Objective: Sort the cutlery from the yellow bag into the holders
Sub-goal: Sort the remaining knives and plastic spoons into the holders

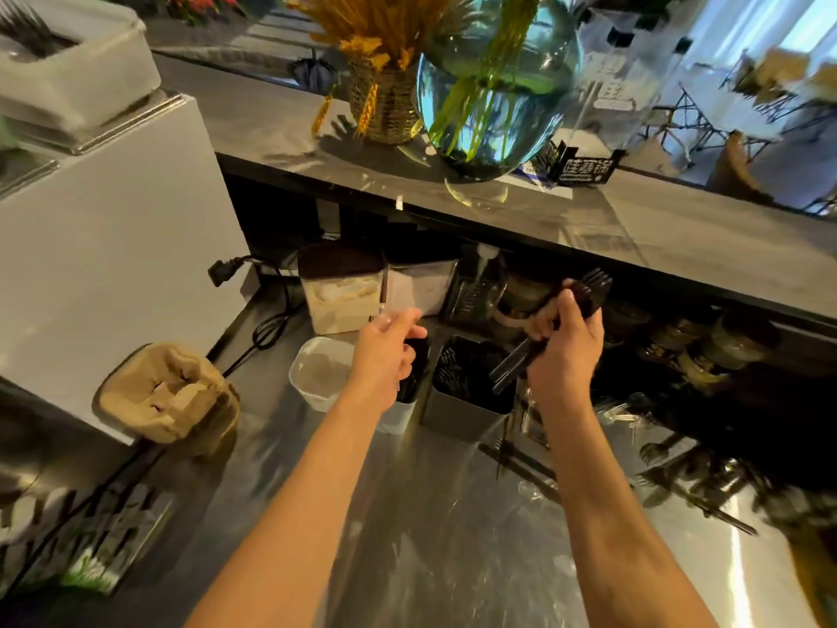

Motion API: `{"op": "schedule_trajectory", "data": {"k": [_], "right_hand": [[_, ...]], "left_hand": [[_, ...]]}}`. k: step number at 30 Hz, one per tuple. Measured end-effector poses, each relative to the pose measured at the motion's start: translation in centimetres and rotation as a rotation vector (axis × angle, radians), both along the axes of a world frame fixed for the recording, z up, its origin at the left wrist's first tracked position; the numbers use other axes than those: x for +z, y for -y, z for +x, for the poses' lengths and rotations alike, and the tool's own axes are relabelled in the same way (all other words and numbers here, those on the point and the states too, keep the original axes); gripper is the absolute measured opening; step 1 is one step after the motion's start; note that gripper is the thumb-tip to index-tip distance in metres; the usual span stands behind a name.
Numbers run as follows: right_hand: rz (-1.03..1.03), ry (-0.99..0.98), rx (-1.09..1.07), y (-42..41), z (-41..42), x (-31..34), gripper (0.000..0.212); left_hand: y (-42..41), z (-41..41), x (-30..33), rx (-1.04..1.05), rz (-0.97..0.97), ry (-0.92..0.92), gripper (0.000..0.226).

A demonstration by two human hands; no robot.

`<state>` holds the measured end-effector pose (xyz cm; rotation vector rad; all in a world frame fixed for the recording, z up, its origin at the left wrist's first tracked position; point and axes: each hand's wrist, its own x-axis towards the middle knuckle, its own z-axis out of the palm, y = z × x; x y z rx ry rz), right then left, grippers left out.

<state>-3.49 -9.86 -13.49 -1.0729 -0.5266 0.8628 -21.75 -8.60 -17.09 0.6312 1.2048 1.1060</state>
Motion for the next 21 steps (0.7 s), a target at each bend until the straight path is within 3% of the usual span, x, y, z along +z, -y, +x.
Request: {"op": "schedule_trajectory", "data": {"k": [5, 9, 16, 20, 21], "right_hand": [[-0.022, 0.039, 0.002, 1.1, 0.6, -0.8, 0.029], [-0.04, 0.051, -0.03, 1.2, -0.1, -2.0, 0.029], [-0.14, 0.261, 0.131, 1.9, -0.3, -7.1, 0.033], [-0.109, 0.253, 0.262, 1.9, 0.0, -7.6, 0.01], [-0.093, 0.25, 0.261, 1.8, 0.1, -7.3, 0.017]], "left_hand": [[0.4, 1.8, 0.8, -0.08, -0.016, 0.088, 0.039], [0.4, 2.8, 0.9, -0.133, -0.064, 0.177, 0.063], [0.2, 3.2, 0.5, -0.119, -0.109, 0.418, 0.042], [0.1, 3.5, 0.4, -0.035, -0.048, 0.441, 0.037], [0.1, 3.5, 0.3, -0.035, -0.038, 0.455, 0.037]]}}
